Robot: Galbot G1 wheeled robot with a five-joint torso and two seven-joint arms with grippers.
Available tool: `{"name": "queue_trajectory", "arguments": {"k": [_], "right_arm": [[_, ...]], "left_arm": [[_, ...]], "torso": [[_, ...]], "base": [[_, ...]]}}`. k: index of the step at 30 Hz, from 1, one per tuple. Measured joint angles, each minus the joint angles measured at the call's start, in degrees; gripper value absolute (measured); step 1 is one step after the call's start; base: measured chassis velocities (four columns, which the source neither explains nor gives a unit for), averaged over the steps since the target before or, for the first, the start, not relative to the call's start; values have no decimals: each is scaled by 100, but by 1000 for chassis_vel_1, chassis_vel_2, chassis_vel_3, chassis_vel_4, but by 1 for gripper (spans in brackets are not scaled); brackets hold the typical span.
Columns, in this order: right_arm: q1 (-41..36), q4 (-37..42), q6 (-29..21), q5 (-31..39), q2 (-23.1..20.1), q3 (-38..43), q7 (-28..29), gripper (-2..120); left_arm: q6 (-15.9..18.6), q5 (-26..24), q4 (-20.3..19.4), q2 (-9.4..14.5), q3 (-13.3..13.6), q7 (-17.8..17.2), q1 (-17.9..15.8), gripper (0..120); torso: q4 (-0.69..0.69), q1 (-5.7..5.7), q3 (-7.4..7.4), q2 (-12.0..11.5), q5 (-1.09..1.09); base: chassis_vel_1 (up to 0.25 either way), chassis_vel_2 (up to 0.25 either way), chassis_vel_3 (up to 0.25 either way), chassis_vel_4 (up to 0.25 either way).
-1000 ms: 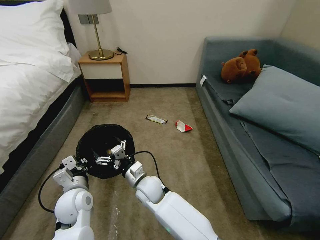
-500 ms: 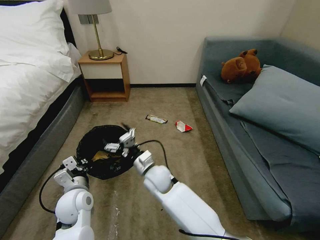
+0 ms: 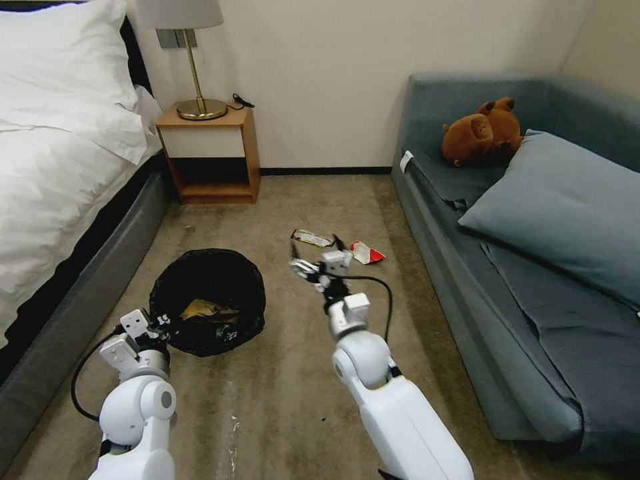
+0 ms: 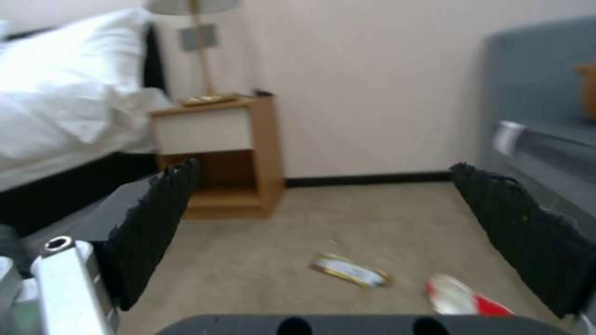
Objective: Pick up the trash bin, then pick up the garbage on the floor and place it into the trash bin.
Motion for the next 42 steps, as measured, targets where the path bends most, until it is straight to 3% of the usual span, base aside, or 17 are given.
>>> {"name": "queue_trajectory", "arguments": {"k": [10, 13, 15, 18, 33, 42], "right_arm": [[-707, -60, 633, -209, 140, 887, -113, 100], [-769, -181, 886, -257, 148, 1140, -161, 100], [-794, -281, 1070, -268, 124, 1335, -210, 100], [-806, -335, 1133, -260, 85, 1429, -224, 100], [-768, -482, 1142, -192, 37, 1454, -381, 100], [-667, -681, 1230, -146, -423, 1465, -663, 100]], "left_arm": [[111, -77, 23, 177, 52, 261, 39, 1], [157, -60, 35, 218, 61, 495, 64, 1], [191, -4, 36, 266, 61, 831, 100, 1], [193, 31, 35, 293, 55, 984, 111, 1], [134, 41, 1, 268, -37, 1064, 160, 1], [120, 16, -10, 306, -72, 1049, 168, 1]], "torso": [[0, 0, 0, 0, 1], [-1, 0, 0, 0, 0], [-1, 0, 0, 0, 0], [-1, 0, 0, 0, 0], [0, 0, 0, 0, 0], [0, 0, 0, 0, 0]], "base": [[0, 0, 0, 0], [0, 0, 0, 0], [0, 0, 0, 0], [0, 0, 0, 0], [0, 0, 0, 0], [0, 0, 0, 0]]}}
